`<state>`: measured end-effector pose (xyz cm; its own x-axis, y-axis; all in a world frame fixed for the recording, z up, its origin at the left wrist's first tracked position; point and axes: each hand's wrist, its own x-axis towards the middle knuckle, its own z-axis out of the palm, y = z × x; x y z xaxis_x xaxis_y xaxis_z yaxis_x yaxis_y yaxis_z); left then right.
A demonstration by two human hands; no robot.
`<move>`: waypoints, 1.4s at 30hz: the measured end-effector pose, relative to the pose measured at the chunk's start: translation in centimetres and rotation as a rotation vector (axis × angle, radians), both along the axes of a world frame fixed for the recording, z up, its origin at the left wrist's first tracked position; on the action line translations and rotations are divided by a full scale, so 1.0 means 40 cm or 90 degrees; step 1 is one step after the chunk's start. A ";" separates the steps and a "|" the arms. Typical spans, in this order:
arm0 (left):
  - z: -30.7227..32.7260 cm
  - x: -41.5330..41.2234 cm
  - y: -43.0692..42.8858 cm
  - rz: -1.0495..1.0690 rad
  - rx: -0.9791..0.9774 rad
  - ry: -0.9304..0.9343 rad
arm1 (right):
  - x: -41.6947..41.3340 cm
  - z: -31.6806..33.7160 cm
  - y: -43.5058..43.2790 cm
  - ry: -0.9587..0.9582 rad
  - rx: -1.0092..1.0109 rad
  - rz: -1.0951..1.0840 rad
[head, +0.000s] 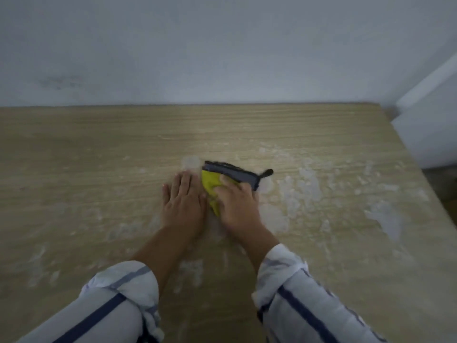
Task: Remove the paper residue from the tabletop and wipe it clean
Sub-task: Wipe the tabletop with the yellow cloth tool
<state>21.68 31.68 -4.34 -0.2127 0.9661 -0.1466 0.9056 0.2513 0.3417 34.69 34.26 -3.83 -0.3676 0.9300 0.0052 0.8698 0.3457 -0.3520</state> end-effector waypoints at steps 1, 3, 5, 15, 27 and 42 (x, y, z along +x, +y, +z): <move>0.000 0.027 0.016 0.001 0.001 0.000 | 0.040 -0.013 -0.005 -0.010 0.001 0.038; -0.003 0.068 0.043 0.004 0.007 0.012 | 0.168 -0.013 0.033 -0.025 0.098 -0.029; -0.005 0.098 0.065 0.005 0.004 0.024 | 0.312 0.006 0.092 -0.057 0.096 -0.194; -0.018 0.198 0.189 0.018 -0.004 0.019 | 0.162 0.002 0.169 0.025 0.018 0.018; -0.025 0.185 0.293 0.057 0.023 0.034 | 0.201 0.043 0.450 0.095 0.063 -0.214; -0.032 0.241 0.357 -0.001 0.035 0.043 | 0.288 0.010 0.551 0.163 0.037 -0.047</move>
<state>31.33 45.95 -5.60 -0.2189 0.9725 -0.0793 0.9275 0.2326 0.2927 46.20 56.29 -3.41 -0.2788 0.9495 0.1440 0.7787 0.3112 -0.5447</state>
